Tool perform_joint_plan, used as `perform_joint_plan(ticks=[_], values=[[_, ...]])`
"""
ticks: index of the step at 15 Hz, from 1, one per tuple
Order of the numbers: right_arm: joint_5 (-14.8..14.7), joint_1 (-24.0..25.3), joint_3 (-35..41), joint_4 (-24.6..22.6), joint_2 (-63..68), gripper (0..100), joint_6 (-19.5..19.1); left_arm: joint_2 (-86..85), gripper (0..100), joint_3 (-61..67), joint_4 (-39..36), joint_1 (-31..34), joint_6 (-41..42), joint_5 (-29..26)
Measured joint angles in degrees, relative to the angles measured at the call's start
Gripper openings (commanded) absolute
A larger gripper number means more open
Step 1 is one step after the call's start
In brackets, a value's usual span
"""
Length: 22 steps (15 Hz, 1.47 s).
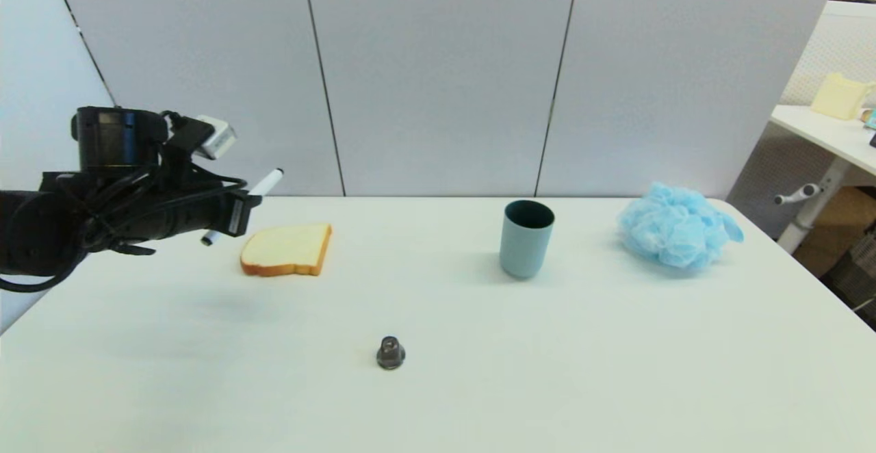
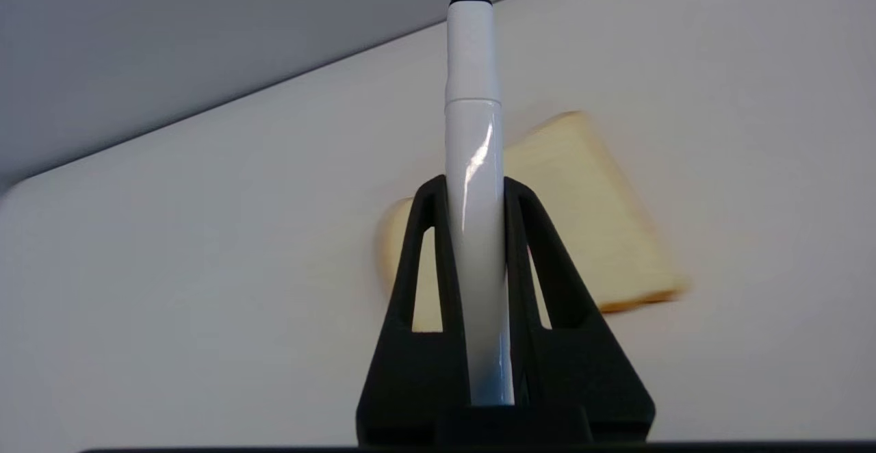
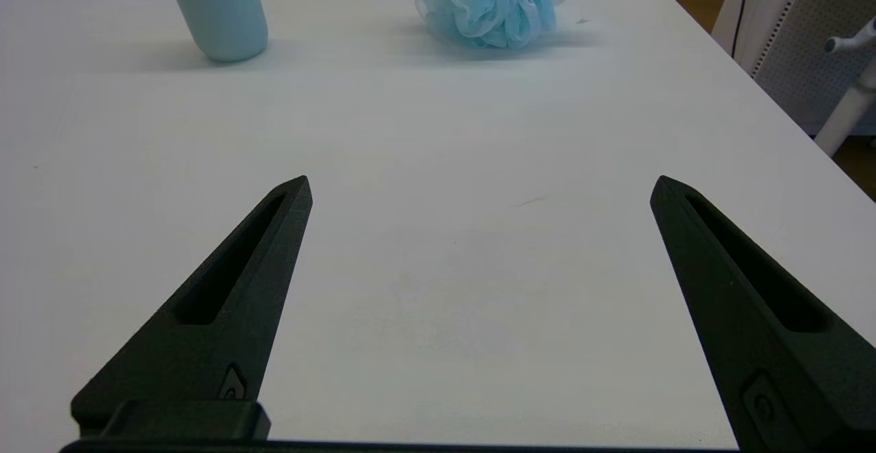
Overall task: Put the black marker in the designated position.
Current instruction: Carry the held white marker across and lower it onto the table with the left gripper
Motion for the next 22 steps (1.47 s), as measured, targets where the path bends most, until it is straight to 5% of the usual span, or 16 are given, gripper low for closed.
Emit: perform_joint_plan(ticks=[8, 14, 18, 22], values=[[0.00, 0.00, 0.02, 0.02, 0.00, 100, -0.02, 12.17, 0, -21.94, 18.13, 10.90, 22.08, -6.84], [0.00, 0.00, 0.00, 0.00, 0.00, 100, -0.02, 22.27, 0, -34.91, 22.37, 10.90, 38.34, -24.92], [-0.02, 0.00, 0.00, 0.00, 0.00, 100, -0.02, 28.89, 0, -45.07, 35.41, 9.94, 48.46, -37.63], [0.00, 0.00, 0.00, 0.00, 0.00, 100, 0.00, 34.27, 0, -53.71, 49.55, 9.58, 57.92, -43.92]])
